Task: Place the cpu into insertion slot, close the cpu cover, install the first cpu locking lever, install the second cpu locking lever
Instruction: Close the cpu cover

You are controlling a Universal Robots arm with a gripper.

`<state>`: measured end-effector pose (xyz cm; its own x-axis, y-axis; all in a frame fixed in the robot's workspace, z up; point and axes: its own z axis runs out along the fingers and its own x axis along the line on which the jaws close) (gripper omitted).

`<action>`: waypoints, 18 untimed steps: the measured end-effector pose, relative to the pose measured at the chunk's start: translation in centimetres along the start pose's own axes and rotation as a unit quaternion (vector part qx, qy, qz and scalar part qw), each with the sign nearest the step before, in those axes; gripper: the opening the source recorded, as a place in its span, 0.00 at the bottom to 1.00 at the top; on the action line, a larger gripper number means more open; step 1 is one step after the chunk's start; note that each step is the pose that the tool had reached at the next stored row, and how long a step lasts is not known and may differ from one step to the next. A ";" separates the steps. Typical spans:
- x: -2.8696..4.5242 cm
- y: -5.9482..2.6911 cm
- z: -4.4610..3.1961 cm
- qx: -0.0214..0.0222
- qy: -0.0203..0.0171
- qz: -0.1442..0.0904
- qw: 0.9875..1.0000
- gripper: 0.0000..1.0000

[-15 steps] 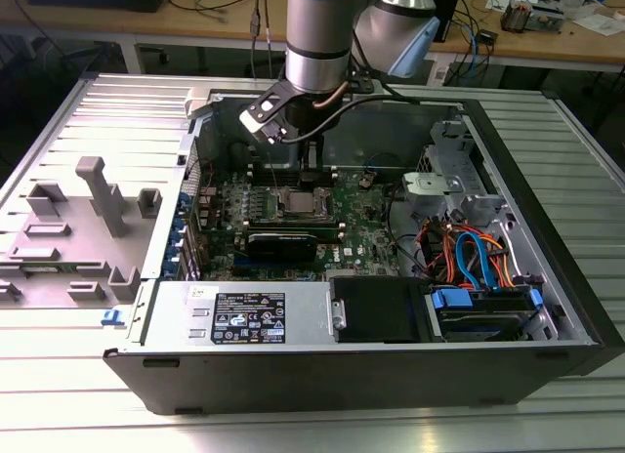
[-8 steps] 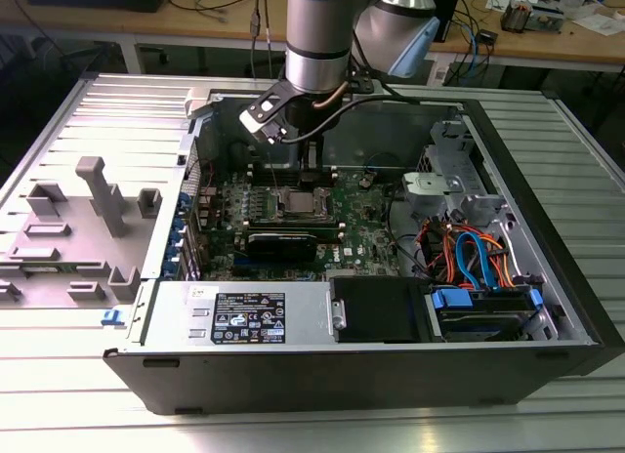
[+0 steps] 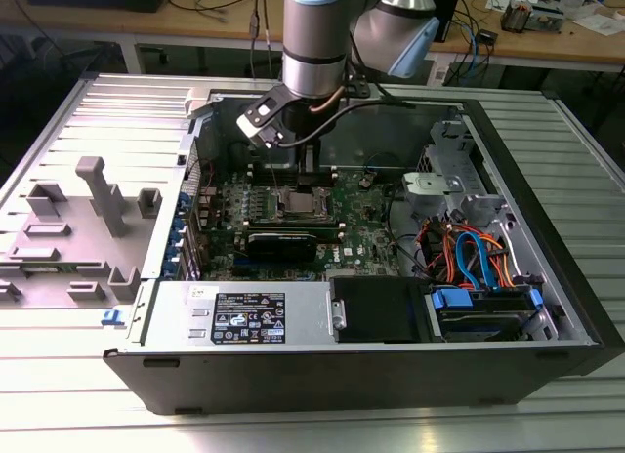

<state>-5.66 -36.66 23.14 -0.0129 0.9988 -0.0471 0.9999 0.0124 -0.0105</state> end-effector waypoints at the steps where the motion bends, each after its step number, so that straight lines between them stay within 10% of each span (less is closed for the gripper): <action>1: -0.06 -0.25 0.17 0.000 0.000 -0.001 1.000 0.11; 18: -0.23 -2.30 2.41 -0.001 0.003 -0.009 1.000 0.11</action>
<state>-7.98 -37.04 20.77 -0.0308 0.9987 -0.0418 0.9995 0.0304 -0.0103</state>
